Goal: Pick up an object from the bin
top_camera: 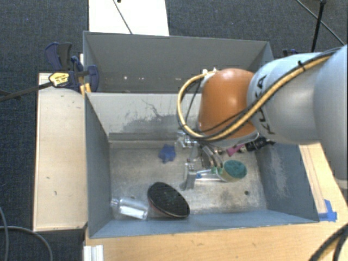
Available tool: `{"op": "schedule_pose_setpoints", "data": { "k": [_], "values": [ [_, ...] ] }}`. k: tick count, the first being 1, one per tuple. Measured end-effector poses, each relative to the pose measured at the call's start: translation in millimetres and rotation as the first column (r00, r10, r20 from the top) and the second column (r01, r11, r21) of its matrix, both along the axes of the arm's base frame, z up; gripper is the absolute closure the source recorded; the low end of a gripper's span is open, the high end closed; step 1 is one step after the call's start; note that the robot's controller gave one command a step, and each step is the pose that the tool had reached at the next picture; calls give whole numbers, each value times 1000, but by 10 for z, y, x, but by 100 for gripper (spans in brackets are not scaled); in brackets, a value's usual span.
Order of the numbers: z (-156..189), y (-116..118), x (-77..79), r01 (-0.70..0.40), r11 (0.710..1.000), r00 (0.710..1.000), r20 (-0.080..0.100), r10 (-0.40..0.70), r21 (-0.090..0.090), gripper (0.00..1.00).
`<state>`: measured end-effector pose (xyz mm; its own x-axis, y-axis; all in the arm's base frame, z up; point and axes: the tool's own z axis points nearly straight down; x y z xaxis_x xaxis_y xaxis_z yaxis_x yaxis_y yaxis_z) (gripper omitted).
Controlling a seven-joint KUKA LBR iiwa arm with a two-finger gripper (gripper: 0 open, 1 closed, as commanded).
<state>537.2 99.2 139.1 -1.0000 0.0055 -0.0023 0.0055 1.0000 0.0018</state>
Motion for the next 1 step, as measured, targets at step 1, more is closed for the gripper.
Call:
{"op": "schedule_pose_setpoints", "data": {
  "k": [1],
  "values": [
    [-384,432,-380,96,995,995,-4,-96,0,0]
  ]
}}
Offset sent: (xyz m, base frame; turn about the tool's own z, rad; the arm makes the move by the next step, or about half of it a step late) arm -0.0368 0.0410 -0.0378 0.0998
